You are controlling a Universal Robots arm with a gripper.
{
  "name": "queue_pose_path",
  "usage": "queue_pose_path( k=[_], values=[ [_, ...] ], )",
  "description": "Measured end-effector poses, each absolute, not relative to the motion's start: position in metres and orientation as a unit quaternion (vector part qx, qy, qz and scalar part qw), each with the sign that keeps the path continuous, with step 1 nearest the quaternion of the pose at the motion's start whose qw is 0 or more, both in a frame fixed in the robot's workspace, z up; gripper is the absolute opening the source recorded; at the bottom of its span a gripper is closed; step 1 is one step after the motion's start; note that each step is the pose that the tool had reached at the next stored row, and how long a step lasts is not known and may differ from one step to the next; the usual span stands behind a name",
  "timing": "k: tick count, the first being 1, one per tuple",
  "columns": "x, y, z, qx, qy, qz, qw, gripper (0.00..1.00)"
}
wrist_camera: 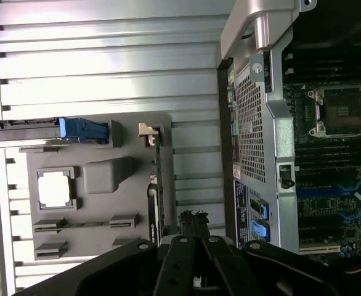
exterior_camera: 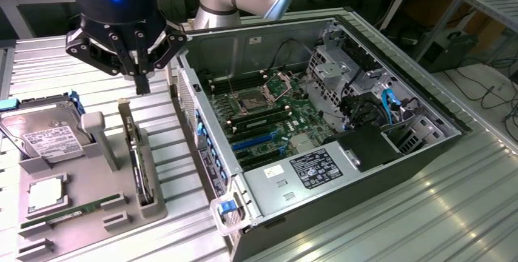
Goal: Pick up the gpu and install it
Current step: 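Reach for the gpu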
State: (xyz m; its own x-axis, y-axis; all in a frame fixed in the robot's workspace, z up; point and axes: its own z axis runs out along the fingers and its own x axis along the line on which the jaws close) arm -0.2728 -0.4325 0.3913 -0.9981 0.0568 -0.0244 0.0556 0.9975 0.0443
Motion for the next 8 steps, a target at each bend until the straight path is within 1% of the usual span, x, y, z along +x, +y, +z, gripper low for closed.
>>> queue_pose_path(
  k=[8],
  values=[
    [-0.2800,-0.4366,0.3912,0.028,0.999,0.022,0.013,0.11]
  ],
)
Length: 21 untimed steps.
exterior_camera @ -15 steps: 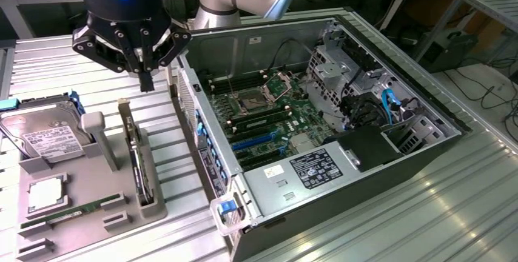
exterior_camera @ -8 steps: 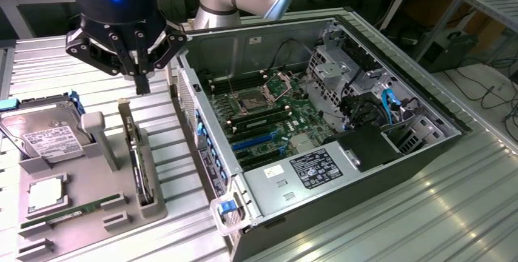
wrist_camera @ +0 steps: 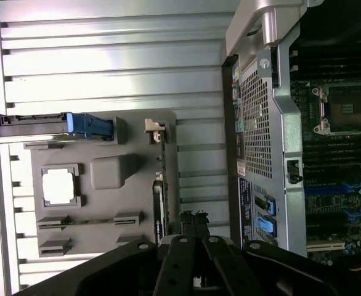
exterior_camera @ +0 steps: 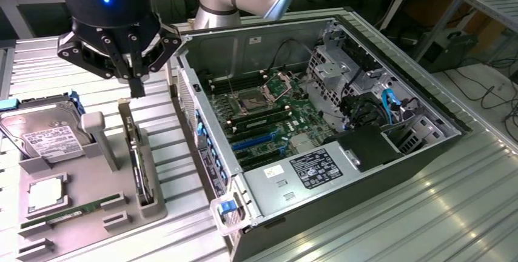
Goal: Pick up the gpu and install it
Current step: 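Reach for the gpu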
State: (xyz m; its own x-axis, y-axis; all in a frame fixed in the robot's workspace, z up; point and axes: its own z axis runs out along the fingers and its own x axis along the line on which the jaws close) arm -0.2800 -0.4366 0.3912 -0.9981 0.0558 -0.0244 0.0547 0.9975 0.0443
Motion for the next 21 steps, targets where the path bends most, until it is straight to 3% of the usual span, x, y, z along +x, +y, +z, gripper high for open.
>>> queue_pose_path(
  k=[21],
  values=[
    [-0.305,-0.450,0.391,0.026,0.999,0.022,0.013,0.11]
  ],
)
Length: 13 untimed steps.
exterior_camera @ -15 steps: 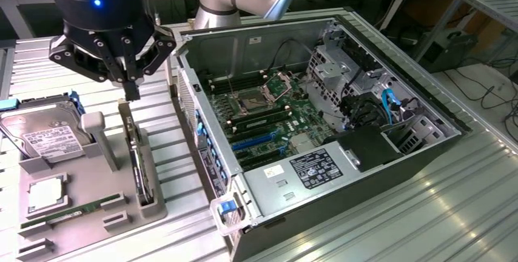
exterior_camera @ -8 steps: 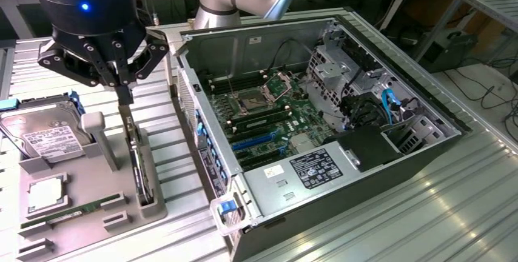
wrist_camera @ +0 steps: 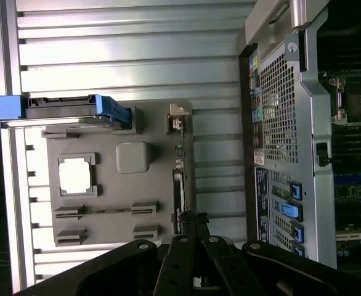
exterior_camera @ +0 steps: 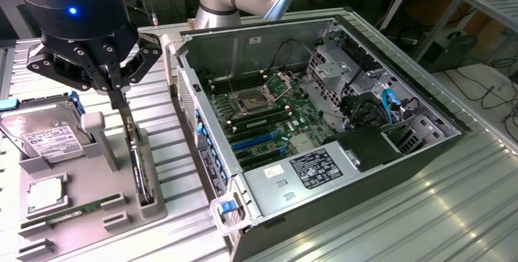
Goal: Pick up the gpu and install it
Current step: 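Reach for the gpu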
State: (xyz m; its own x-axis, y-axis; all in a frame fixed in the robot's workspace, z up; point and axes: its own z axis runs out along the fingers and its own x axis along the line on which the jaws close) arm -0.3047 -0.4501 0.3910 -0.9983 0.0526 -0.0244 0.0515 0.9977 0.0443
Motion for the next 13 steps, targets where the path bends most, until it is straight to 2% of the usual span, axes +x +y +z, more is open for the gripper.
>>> queue_pose_path(
  k=[13],
  values=[
    [-0.317,-0.458,0.391,0.025,0.999,0.022,0.013,0.11]
  ],
)
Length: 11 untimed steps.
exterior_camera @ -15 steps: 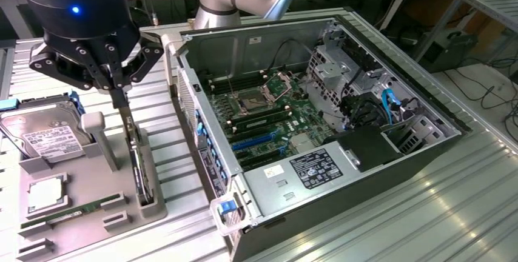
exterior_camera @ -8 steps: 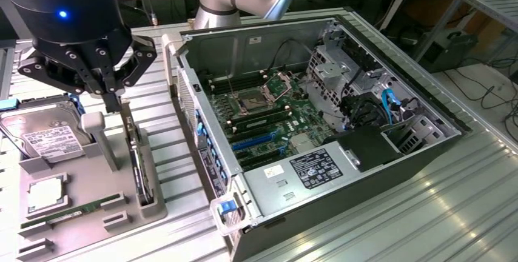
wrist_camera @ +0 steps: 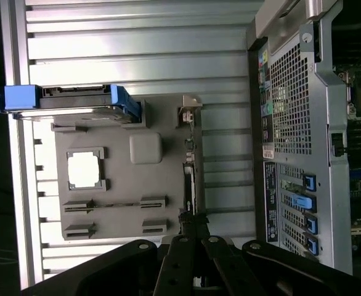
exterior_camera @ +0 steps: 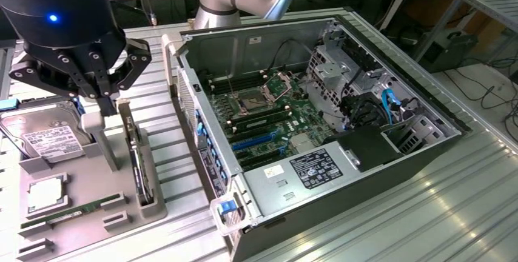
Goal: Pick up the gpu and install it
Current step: 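Reach for the gpu, then pick up the gpu and move the gpu toward the slot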
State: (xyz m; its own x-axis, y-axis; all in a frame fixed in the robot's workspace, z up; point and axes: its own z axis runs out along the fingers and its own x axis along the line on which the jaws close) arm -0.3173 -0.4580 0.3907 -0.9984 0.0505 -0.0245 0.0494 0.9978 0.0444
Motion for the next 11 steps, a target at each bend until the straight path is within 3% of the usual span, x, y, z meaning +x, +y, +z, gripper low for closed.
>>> queue_pose_path(
  k=[11],
  values=[
    [-0.3172,-0.4580,0.3907,0.025,0.999,0.022,0.013,0.11]
  ],
)
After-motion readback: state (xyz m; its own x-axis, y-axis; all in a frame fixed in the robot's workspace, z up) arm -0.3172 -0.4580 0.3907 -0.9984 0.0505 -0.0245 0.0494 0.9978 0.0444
